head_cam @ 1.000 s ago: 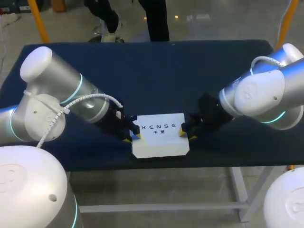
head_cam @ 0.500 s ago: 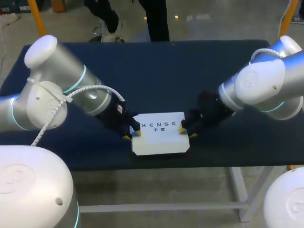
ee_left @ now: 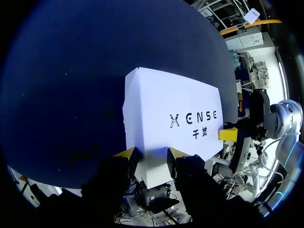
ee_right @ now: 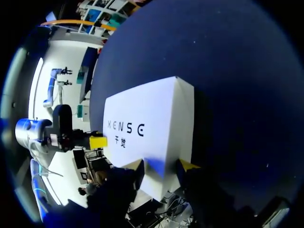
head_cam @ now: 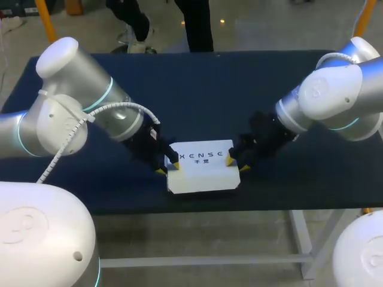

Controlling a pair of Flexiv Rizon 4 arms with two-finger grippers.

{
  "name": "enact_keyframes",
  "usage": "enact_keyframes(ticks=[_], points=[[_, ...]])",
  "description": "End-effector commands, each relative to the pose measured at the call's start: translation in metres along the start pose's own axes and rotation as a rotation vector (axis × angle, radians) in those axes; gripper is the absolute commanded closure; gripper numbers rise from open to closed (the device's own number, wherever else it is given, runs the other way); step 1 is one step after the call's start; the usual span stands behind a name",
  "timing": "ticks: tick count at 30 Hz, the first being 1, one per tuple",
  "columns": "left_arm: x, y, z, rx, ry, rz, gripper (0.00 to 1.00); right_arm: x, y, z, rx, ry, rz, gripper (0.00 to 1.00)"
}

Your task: Assemble the packaging by folding the flat box into shape, placing the metal phone stand inside, and closing the box properly

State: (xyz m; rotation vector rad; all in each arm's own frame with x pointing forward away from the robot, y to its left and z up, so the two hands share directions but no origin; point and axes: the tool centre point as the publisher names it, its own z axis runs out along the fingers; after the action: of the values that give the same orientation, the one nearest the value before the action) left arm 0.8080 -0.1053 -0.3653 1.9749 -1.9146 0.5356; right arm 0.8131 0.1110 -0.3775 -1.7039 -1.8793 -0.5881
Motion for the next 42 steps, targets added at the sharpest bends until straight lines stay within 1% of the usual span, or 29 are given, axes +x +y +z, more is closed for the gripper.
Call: enact_keyframes(ticks=[1,16,25,33,42], points=[[0.007,-0.002,0.001,-0.01,-0.01,-0.001,0.57,0.006,0.005,0.0,0.029,0.004,0.004,0.51],[0.011,-0.005,-0.006,-0.045,-0.028,-0.016,0.55,0.009,0.008,-0.004,0.117,-0.007,0.054,0.49],[0.014,-0.006,-0.009,-0.069,-0.044,-0.031,0.56,0.013,0.01,-0.008,0.168,-0.024,0.096,0.5],[0.019,-0.007,-0.011,-0.093,-0.064,-0.042,0.55,0.017,0.011,-0.011,0.183,-0.033,0.11,0.5],[0.021,-0.01,-0.012,-0.145,-0.052,-0.07,0.53,0.019,0.012,-0.013,0.206,-0.035,0.125,0.51]])
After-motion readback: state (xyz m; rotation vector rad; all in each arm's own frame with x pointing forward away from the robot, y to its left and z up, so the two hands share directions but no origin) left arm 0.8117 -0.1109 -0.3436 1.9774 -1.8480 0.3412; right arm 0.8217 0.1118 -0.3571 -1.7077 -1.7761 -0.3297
